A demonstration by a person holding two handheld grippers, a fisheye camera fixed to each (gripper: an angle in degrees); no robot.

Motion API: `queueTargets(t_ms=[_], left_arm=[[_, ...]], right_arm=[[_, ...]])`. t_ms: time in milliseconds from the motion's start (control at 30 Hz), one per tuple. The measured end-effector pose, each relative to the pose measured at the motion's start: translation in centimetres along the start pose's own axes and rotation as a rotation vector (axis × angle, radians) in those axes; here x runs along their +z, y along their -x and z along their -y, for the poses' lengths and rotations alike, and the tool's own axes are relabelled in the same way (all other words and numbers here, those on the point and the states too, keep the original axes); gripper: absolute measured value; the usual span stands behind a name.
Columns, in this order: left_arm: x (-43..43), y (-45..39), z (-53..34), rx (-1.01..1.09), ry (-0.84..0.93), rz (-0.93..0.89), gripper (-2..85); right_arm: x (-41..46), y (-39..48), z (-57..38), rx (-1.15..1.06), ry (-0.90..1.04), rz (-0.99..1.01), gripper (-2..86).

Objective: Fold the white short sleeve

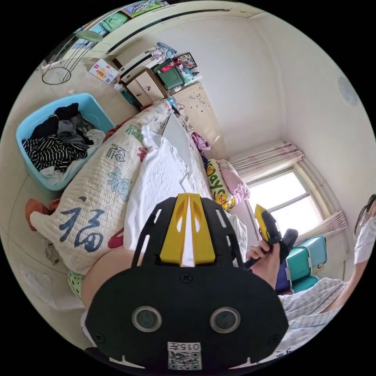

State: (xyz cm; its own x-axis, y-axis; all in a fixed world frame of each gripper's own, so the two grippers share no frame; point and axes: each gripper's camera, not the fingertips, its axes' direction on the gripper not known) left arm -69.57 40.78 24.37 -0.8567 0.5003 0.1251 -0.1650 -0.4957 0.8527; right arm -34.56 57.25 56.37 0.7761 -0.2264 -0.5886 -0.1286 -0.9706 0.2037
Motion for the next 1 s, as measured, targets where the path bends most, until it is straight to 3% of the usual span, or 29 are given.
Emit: queueTargets(t_ms=[233,333,500,700,833,1000], left_arm=[[3.5,0.8,1.0,-0.021,-0.156,0.03,5.8],[6.0,0.9,2.5,-0.003,-0.155,-0.043,6.2],[9.1,3.9,4.9,0.032,-0.17,0.047,6.4],[16.3,12.6,8.8,-0.07,-0.02,0.164,8.1],[22.6,16.9,10.6,-0.088,0.057,0.178,9.1],[27.9,20.4,11.4,-0.106,0.031,0.109,8.3]], right_arm=[[4.8,-0.4,-0.7,-0.029,0.072,0.064,-0.3],[5.2,-1.0,-0.4,-0.081,0.081,0.052,-0.2],[10.3,-3.6,1.1,-0.132,0.225,0.013,0.8],[23.0,-8.2,5.2,-0.133,0.333,0.034,5.1],[32.7,-11.5,9.1,-0.098,0.405,0.18,6.0],[43.1,-12.4,12.6,-0.194,0.497,0.08,6.4]])
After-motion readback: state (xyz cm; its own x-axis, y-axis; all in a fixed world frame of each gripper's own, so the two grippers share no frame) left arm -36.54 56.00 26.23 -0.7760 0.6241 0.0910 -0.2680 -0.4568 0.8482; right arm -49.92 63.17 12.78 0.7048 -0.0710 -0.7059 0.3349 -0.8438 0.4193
